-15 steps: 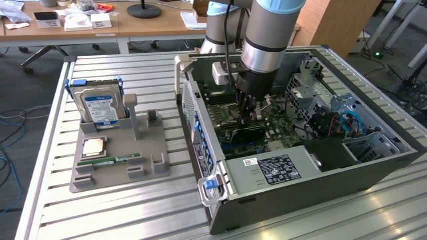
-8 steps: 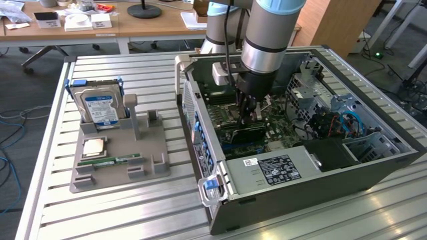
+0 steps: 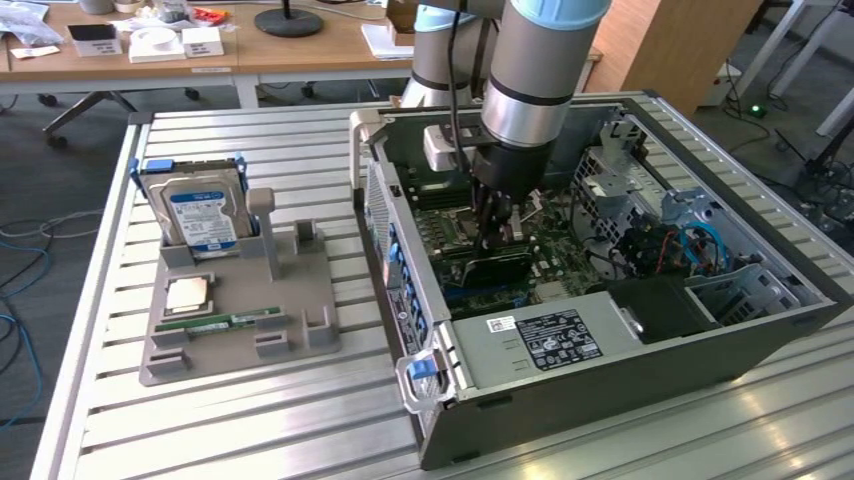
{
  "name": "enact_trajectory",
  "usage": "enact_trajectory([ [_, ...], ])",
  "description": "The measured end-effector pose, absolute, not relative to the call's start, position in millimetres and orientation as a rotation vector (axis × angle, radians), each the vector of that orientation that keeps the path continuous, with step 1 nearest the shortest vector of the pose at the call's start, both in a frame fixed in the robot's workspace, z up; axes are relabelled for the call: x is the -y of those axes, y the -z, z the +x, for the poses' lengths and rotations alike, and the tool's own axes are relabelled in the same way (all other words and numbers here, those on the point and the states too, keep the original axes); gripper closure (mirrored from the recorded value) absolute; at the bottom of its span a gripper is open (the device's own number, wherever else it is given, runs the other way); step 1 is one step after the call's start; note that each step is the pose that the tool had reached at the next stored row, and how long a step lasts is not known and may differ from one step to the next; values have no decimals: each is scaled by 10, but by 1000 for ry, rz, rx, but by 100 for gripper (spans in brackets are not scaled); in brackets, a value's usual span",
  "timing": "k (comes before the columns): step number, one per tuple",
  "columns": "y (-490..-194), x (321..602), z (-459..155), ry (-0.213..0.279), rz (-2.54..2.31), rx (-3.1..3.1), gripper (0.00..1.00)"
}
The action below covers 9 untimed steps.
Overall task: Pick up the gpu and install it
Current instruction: 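Press down on the gpu until it lock into place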
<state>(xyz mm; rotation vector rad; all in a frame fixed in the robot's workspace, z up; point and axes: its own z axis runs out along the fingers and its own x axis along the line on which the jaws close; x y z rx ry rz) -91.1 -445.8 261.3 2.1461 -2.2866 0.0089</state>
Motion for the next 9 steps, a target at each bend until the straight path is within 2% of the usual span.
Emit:
enact_trajectory([
  [9,-2604,4458,-930,-9,2146,2286,89],
])
